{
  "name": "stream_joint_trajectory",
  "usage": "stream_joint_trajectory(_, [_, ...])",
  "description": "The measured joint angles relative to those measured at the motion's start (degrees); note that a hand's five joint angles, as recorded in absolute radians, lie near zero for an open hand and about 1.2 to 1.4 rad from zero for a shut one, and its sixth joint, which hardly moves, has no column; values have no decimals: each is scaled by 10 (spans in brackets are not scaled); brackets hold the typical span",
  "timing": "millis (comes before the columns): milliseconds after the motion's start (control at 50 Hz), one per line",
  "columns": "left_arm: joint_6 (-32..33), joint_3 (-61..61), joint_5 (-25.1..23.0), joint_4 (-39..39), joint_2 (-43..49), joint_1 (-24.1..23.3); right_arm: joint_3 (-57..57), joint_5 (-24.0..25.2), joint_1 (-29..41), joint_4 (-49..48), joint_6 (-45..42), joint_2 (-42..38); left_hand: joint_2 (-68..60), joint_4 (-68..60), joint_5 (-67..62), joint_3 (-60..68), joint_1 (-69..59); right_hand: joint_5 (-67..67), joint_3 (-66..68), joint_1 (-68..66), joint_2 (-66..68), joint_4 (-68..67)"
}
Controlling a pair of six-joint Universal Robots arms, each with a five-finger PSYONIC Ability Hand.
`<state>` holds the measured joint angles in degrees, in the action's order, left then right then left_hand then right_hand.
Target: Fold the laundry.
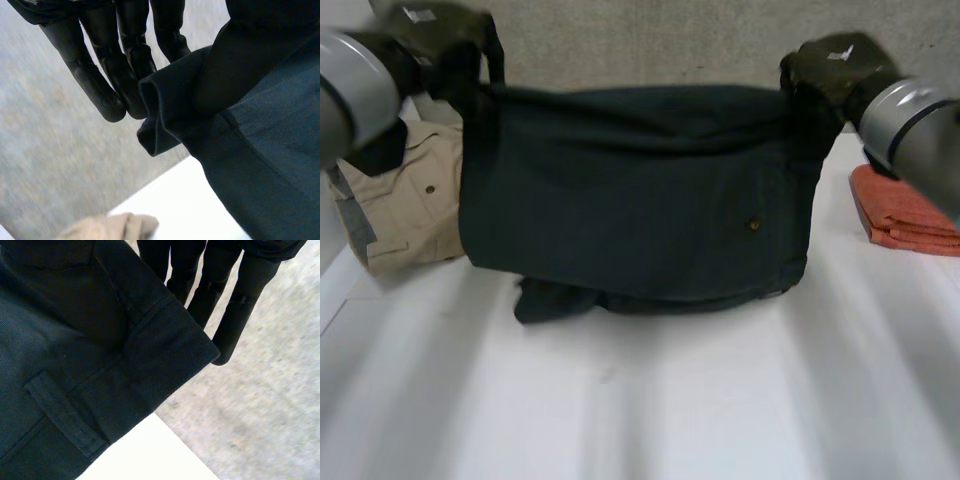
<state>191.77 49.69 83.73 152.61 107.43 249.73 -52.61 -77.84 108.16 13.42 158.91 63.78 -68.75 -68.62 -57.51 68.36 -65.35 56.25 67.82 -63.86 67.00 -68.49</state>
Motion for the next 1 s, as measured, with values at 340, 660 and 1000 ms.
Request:
stream_joint_trajectory(340, [-26, -251, 54, 283, 86, -1, 163, -124, 52, -392, 57, -93, 0, 0, 0, 0, 0, 0, 3, 0, 0, -2])
stream_joint_trajectory(660, [-36, 39, 66, 265, 70, -7, 56, -71, 54, -309, 56, -114, 0, 0, 0, 0, 0, 16, 3, 0, 0, -2])
stream_joint_trajectory(1000, [86, 318, 73, 197, 110, -32, -146, -50, 40, -100, -64, -160, 0, 0, 0, 0, 0, 17, 3, 0, 0, -2])
